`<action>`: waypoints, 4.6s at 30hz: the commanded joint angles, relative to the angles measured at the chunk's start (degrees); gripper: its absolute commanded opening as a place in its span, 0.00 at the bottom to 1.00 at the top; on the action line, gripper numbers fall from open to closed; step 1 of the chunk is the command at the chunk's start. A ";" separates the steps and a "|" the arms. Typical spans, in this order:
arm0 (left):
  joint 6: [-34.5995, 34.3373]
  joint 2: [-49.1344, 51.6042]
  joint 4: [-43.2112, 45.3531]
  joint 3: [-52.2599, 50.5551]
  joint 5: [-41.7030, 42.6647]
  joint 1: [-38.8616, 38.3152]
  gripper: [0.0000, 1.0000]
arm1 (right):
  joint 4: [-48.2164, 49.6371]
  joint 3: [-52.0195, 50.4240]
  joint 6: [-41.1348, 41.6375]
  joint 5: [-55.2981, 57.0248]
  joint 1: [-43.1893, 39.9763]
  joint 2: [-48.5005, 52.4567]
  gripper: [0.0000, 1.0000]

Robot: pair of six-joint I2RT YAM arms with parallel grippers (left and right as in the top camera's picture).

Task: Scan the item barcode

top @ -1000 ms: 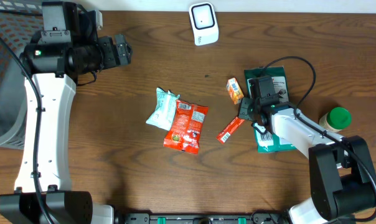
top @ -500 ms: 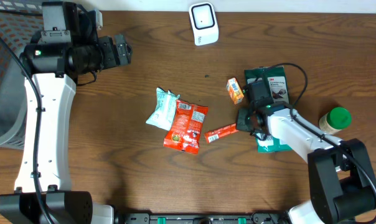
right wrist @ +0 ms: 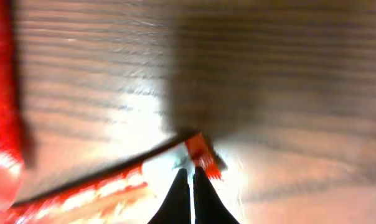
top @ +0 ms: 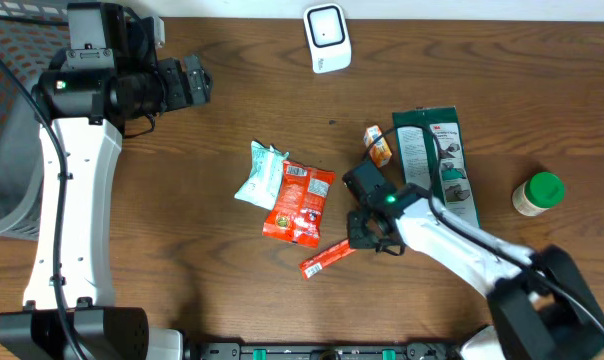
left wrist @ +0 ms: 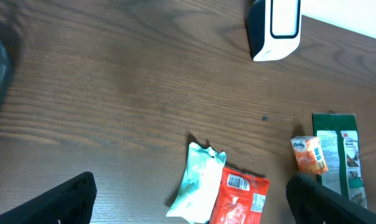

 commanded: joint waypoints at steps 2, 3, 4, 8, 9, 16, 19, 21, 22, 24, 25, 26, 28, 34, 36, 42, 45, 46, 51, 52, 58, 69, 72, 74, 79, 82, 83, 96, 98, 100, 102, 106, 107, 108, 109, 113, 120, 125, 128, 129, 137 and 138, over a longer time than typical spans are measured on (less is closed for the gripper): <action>0.55 0.20 -0.22 0.61 0.50 0.02 0.98 | 0.33 -0.13 -1.97 -4.28 -0.02 -8.24 0.01; 0.55 0.20 -0.22 0.61 0.50 0.02 0.97 | 0.94 -0.13 -4.28 -6.95 0.11 -9.84 0.01; 0.55 0.20 -0.22 0.61 0.50 0.02 0.97 | 1.42 -0.13 -6.80 -10.23 0.22 -11.10 0.01; 0.55 0.20 -0.22 0.61 0.50 0.02 0.97 | 1.31 -0.15 -16.55 -19.37 3.28 -12.15 0.01; 0.55 0.20 -0.22 0.61 0.50 0.02 0.97 | 0.94 -0.15 -18.34 -19.15 4.35 -11.63 0.01; 0.55 0.20 -0.22 0.61 0.50 0.02 0.97 | 2.01 -0.15 -26.67 -14.45 13.66 -4.15 0.01; 0.55 0.20 -0.22 0.61 0.50 0.02 0.97 | 2.58 -0.15 -27.96 -12.96 16.26 -0.59 0.01; 0.55 0.20 -0.22 0.61 0.50 0.02 0.97 | 2.99 -0.13 -28.26 -12.96 17.11 1.42 0.01; 0.55 0.20 -0.22 0.61 0.50 0.02 0.97 | 3.15 -0.07 -28.28 -12.96 17.35 2.16 0.01; 0.55 0.20 -0.22 0.61 0.50 0.02 0.97 | 3.02 0.31 -28.50 -12.94 17.42 2.69 0.01; 0.55 0.20 -0.22 0.61 0.50 0.02 0.97 | 3.02 0.48 -28.83 -12.90 17.29 2.80 0.01; 0.55 0.20 -0.22 0.61 0.50 0.02 0.97 | 2.99 0.61 -29.07 -12.63 17.18 2.80 0.01; 0.55 0.20 -0.22 0.61 0.50 0.02 0.97 | 3.08 0.66 -29.07 -10.40 17.05 2.82 0.01; 0.55 0.20 -0.22 0.61 0.50 0.02 0.97 | 5.51 0.66 -29.07 2.45 17.05 2.82 0.01; 0.55 0.20 -0.22 0.61 0.50 0.02 0.98 | 7.69 0.66 -29.07 4.72 17.05 2.82 0.01; 0.55 0.20 -0.22 0.61 0.50 0.02 0.97 | 9.20 2.27 -29.70 4.50 16.65 2.71 0.01; 0.55 0.20 -0.22 0.61 0.50 0.02 0.97 | 2.34 6.03 -31.34 4.42 15.96 1.60 0.01; 0.55 0.20 -0.22 0.61 0.50 0.02 0.97 | -0.09 7.30 -32.52 4.44 15.63 1.07 0.01; 0.55 0.20 -0.22 0.61 0.50 0.02 0.97 | -9.77 11.52 -41.90 4.66 12.98 -2.23 0.32; 0.55 0.20 -0.22 0.61 0.50 0.02 0.97 | -11.10 11.45 -44.98 4.66 12.31 -2.58 0.40; 0.55 0.20 -0.22 0.61 0.50 0.02 0.98 | -11.19 7.15 -54.14 8.09 9.97 -2.32 0.80; 0.55 0.20 -0.22 0.61 0.50 0.02 0.97 | -8.07 3.65 -57.57 4.13 9.77 -2.32 0.59; 0.55 0.20 -0.22 0.61 0.50 0.02 0.97 | -7.82 2.91 -58.18 4.15 9.77 -2.32 0.52; 0.55 0.20 -0.22 0.61 0.50 0.02 0.97 | -6.60 1.77 -59.71 4.17 9.77 -2.32 0.45; 0.55 0.20 -0.22 0.61 0.50 0.02 0.97 | -1.33 -2.82 -62.53 5.01 9.70 -2.32 0.43; 0.55 0.20 -0.22 0.61 0.50 0.02 0.97 | 3.56 -5.92 -62.53 7.10 9.66 -2.32 0.44; 0.55 0.20 -0.22 0.61 0.50 0.02 0.97 | 5.57 -7.06 -62.55 8.13 9.64 -2.32 0.42; 0.55 0.20 -0.22 0.61 0.50 0.02 0.97 | 7.04 -11.15 -62.82 3.21 9.55 -2.32 0.13; 0.55 0.20 -0.22 0.61 0.50 0.02 0.97 | 6.62 -11.15 -61.94 3.06 9.55 -2.32 0.13; 0.55 0.20 -0.22 0.61 0.50 0.02 0.97 | 6.62 -11.15 -61.75 2.78 9.55 -2.32 0.14; 0.55 0.20 -0.22 0.61 0.50 0.02 0.97 | 6.40 -11.15 -61.35 2.23 9.55 -2.32 0.13; 0.55 0.20 -0.22 0.61 0.50 0.02 0.97 | 6.08 -11.15 -59.28 0.26 9.55 -2.34 0.01; 0.55 0.20 -0.22 0.61 0.50 0.02 0.98 | 5.95 -11.15 -59.21 -0.48 9.55 -2.34 0.01; 0.55 0.20 -0.22 0.61 0.50 0.02 0.97 | 5.64 -11.13 -59.21 -1.49 9.55 -2.34 0.01; 0.55 0.20 -0.22 0.61 0.50 0.02 0.97 | 5.31 -11.08 -58.80 -2.43 9.55 -2.38 0.01; 0.55 0.20 -0.22 0.61 0.50 0.02 0.97 | 2.64 -9.97 -54.14 -6.73 9.55 -3.78 0.01; 0.55 0.20 -0.22 0.61 0.50 0.02 0.97 | -1.66 -5.81 -45.81 -12.35 9.38 -9.40 0.01; 0.55 0.20 -0.22 0.61 0.50 0.02 0.97 | -1.44 -3.80 -42.95 -16.70 9.27 -12.39 0.01; 0.55 0.20 -0.22 0.61 0.50 0.02 0.97 | -1.31 -2.27 -36.98 -17.03 8.35 -13.33 0.01; 0.55 0.20 -0.22 0.61 0.50 0.02 0.98 | -1.60 -1.46 -34.88 -17.77 7.76 -13.40 0.01; 0.55 0.20 -0.22 0.61 0.50 0.02 0.97 | -6.03 9.42 -23.54 -23.98 2.12 -13.35 0.01; 0.55 0.20 -0.22 0.61 0.50 0.02 0.97 | -7.08 11.19 -23.43 -24.11 1.62 -13.31 0.01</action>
